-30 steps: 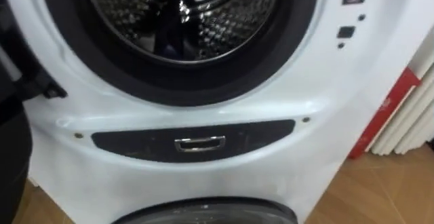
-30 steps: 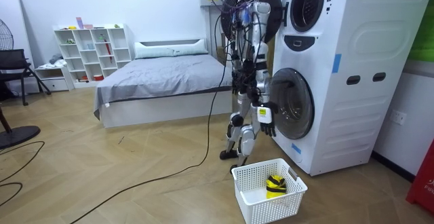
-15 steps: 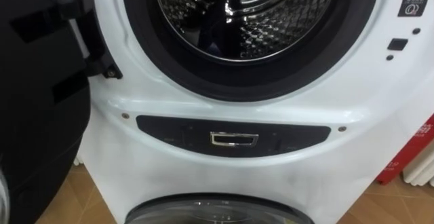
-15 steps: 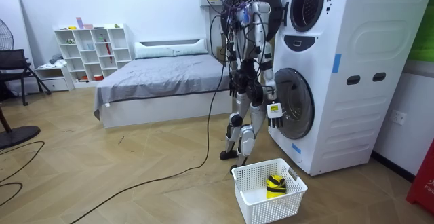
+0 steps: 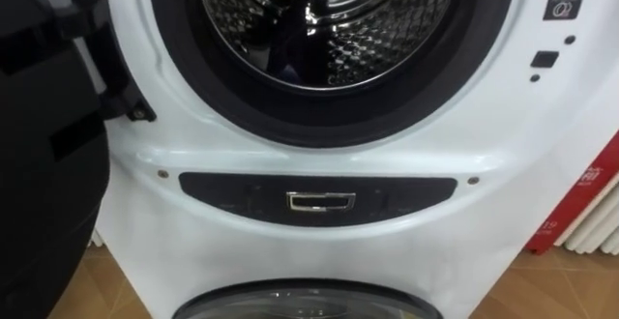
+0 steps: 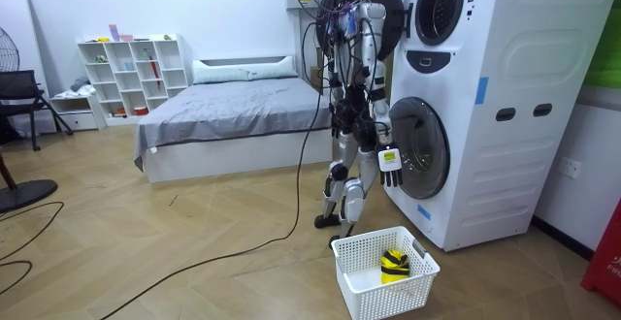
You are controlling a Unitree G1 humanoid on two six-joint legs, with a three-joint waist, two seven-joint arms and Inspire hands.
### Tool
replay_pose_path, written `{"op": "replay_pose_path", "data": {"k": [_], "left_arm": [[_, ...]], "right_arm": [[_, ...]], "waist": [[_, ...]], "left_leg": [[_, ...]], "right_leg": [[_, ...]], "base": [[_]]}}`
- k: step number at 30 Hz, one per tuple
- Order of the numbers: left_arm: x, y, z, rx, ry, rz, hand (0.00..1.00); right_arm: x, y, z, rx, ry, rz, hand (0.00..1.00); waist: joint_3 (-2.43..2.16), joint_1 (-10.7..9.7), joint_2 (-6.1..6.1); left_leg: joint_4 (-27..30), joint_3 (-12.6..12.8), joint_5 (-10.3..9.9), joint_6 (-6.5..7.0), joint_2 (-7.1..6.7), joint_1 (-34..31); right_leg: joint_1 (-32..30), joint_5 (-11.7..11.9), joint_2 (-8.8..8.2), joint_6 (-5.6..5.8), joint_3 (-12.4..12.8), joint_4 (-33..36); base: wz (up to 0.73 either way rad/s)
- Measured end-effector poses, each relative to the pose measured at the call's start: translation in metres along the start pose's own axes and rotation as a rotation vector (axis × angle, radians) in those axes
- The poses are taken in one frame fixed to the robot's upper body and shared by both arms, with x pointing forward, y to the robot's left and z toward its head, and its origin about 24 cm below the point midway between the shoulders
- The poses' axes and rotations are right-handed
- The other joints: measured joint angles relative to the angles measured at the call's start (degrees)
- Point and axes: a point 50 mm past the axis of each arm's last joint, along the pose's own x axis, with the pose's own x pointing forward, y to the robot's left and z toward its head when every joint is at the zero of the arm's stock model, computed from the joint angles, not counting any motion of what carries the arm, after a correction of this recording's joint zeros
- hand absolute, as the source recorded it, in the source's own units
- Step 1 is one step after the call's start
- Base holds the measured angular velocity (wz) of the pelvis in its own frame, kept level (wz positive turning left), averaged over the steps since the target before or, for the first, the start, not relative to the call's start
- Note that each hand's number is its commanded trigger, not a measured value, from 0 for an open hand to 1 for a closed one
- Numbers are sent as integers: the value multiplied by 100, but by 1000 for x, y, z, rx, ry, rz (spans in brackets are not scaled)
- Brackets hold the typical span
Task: Pick clothes from washing machine
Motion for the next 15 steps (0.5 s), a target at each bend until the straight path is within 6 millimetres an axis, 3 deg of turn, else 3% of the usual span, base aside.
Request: {"op": "replay_pose_path", "data": {"k": [6, 9, 13, 15], "left_arm": [[-1, -1, -11, -10, 40, -4, 0], [-1, -1, -14, -8, 51, -6, 0], [-1, 0, -12, -12, 48, -23, 0], [-1, -1, -8, -17, 37, -34, 0]], "right_arm": [[0, -1, -1, -26, 3, -17, 0], [0, 0, 1, -51, -2, -13, 0], [1, 4, 12, -183, -26, -6, 0], [1, 3, 15, -212, -39, -7, 0]], "waist": [[15, 88, -12], [10, 123, -14], [9, 156, -3], [-27, 111, 43]], "left_leg": [[124, 80, -24, -32, 46, 46], [566, 148, -168, -93, 106, -126], [1932, 63, -330, -248, 282, -770], [2580, 54, -389, -305, 442, -1112]], "right_leg": [[66, -15, 3, -11, 102, 17], [-10, -78, 44, -54, 125, 152], [-138, -55, 147, -208, 155, 303], [-255, -60, 235, -304, 120, 329]], "base": [[-7], [-4], [-23], [-23]]}}
